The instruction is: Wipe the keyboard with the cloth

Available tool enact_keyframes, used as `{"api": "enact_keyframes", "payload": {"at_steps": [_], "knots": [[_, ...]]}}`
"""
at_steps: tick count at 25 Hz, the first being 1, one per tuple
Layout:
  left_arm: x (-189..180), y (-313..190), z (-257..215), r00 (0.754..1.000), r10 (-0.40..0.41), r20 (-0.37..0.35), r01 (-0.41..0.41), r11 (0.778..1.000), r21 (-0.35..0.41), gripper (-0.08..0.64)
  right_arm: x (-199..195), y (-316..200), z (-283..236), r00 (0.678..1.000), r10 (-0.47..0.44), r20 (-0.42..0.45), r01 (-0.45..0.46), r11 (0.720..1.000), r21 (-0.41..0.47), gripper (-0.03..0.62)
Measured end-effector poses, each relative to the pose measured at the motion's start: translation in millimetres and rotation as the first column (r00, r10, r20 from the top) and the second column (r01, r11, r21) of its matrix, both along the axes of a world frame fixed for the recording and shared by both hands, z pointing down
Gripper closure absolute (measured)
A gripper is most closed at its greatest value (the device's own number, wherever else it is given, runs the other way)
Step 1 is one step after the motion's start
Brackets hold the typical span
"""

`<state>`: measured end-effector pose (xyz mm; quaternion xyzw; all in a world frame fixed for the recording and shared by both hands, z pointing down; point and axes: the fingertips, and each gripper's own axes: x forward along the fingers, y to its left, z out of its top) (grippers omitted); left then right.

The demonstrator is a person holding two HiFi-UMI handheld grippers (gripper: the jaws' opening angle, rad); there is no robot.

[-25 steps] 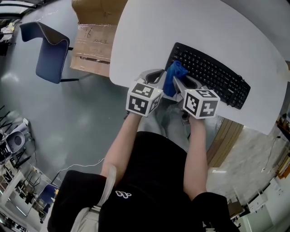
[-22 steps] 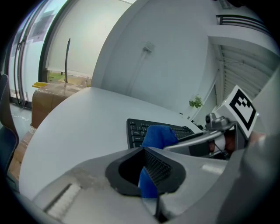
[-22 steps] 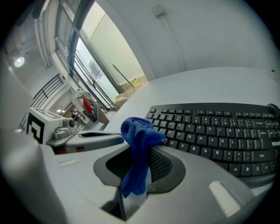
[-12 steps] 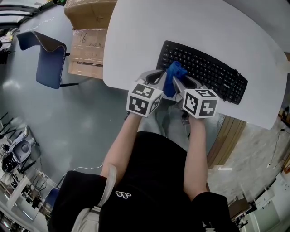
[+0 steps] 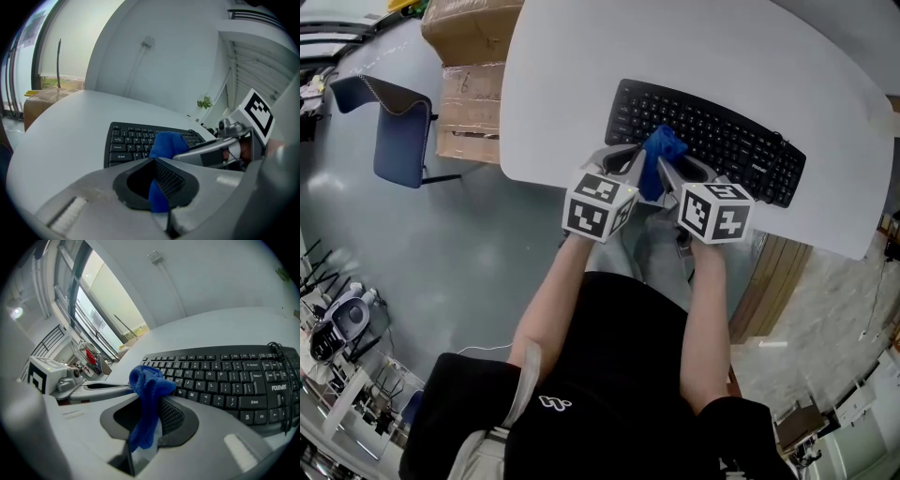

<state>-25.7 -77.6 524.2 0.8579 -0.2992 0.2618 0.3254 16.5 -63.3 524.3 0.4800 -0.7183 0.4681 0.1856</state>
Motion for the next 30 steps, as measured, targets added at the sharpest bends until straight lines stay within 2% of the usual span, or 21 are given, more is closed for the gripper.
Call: {"api": "enact_keyframes", "payload": {"at_steps": [30], "knots": [[106.7,41.7,-0.4,0.994,0.111,-0.005,-0.111,0.994,0.002,0.561,105.9,41.3,-3.1,0.994,0.107,-0.019,-0.106,0.994,0.012,0.495]]}}
